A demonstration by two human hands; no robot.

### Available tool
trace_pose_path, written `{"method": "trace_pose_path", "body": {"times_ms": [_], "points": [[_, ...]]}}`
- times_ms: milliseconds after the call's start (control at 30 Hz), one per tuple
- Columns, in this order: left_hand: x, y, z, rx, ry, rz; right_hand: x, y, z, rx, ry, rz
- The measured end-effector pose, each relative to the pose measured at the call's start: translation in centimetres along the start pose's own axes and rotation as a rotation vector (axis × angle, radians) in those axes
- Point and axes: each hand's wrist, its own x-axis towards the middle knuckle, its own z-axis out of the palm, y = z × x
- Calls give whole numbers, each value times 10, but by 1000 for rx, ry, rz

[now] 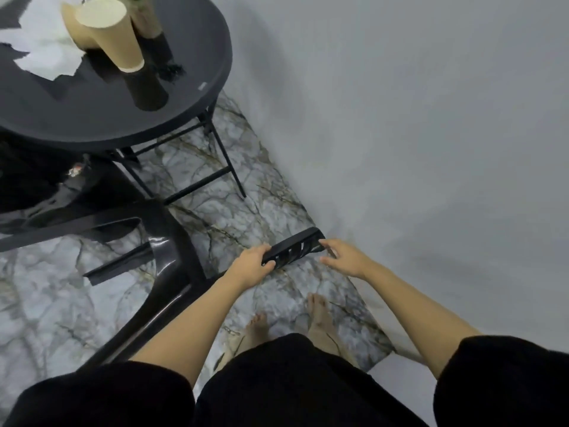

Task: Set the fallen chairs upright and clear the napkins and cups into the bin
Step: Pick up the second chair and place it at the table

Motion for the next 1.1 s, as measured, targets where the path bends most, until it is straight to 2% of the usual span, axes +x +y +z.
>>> {"method": "trace_pose_path", "body": {"times_ms": [133,400,600,733,933,1000,1100], "points": [[22,13,6,-45,59,-98,41,12,-24,-83,-90,-78],[71,31,45,-195,94,-238,102,56,-43,-78,-193,-173],[137,20,79,-281,118,-255,164,101,-31,45,-103,-222],[192,5,102,-283,161,-210,216,130,-15,62,-47,-276],[257,-28,132,-72,230,-98,270,170,27,125,-77,-282],[269,-40,143,-31,255,-68,280,181,41,197,-72,-243],[275,-48,154,-18,401,-44,285,189,58,386,-40,-201]]}}
